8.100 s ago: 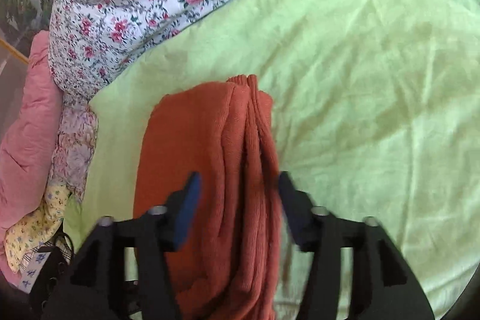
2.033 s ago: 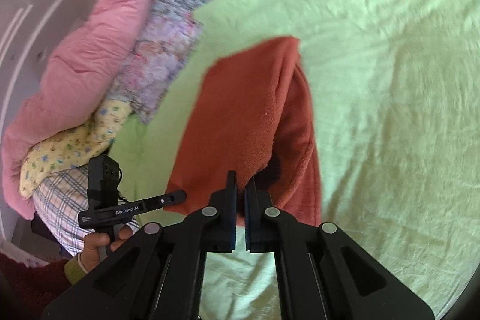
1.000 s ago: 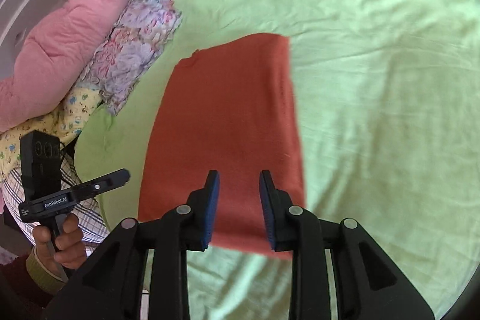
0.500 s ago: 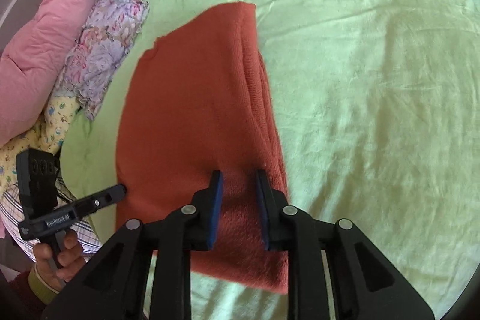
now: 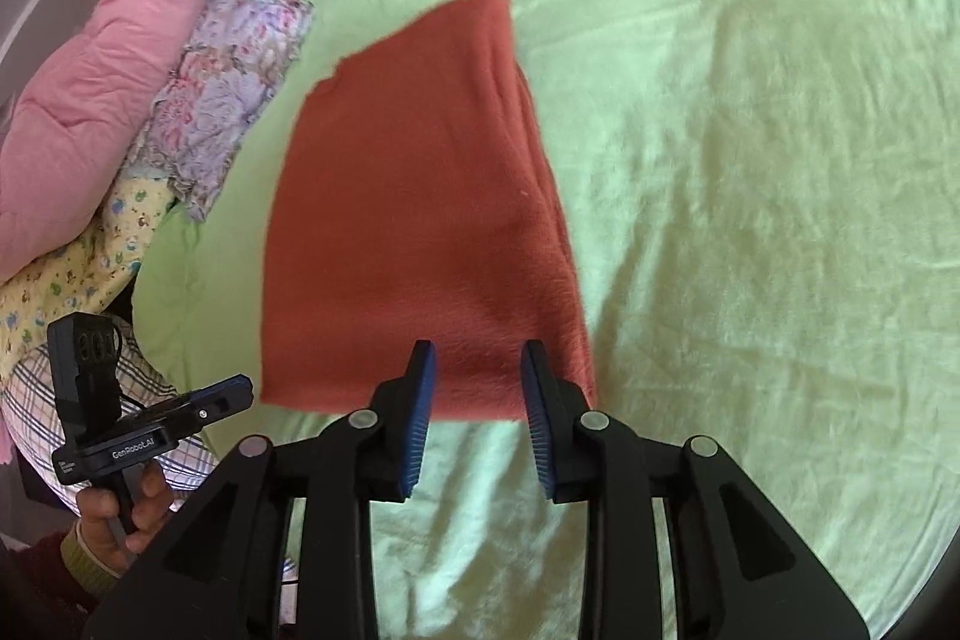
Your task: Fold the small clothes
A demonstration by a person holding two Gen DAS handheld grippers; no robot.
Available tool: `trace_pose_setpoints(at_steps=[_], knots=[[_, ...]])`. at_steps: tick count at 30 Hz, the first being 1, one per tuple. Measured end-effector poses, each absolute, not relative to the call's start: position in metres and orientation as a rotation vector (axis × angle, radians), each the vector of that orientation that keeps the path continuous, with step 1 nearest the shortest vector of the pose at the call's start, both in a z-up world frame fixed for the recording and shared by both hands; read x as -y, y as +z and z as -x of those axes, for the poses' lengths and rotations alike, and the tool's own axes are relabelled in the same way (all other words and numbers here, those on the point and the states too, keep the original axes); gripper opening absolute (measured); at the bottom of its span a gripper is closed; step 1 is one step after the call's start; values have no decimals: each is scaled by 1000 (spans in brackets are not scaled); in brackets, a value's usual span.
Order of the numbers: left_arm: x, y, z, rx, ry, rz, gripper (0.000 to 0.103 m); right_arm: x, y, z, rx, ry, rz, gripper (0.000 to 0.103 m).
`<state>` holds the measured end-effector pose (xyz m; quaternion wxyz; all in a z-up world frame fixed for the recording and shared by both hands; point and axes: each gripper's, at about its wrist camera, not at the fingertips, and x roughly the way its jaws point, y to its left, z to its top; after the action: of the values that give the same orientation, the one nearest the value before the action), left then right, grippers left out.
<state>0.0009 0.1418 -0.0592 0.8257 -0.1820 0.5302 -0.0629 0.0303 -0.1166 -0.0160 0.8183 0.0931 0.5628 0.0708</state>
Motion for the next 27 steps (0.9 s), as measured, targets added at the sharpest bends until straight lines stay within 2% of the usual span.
trace_pose_setpoints(at_steps=[3, 9, 13, 17, 21, 23, 27], knots=[[-140, -51, 8, -1102, -123, 319, 47, 105, -6, -18, -1162, 151, -160, 43], [-141, -49, 21, -1097, -121, 242, 47, 86, -5, 8, -1121, 112, -63, 47], [-138, -45, 35, -1068, -113, 133, 59, 74, -7, 24, -1106, 90, 11, 53], [-138, -44, 50, -1049, -92, 40, 73, 65, -9, 43, -1090, 73, 57, 67], [-140, -48, 64, -1047, -73, -11, 76, 53, -15, 60, -1097, 91, 114, 77], [-140, -51, 70, -1054, -58, -33, 81, 48, -20, 66, -1108, 107, 133, 80], [-137, -51, 72, -1046, -39, -77, 83, 41, -26, 74, -1126, 118, 142, 83]])
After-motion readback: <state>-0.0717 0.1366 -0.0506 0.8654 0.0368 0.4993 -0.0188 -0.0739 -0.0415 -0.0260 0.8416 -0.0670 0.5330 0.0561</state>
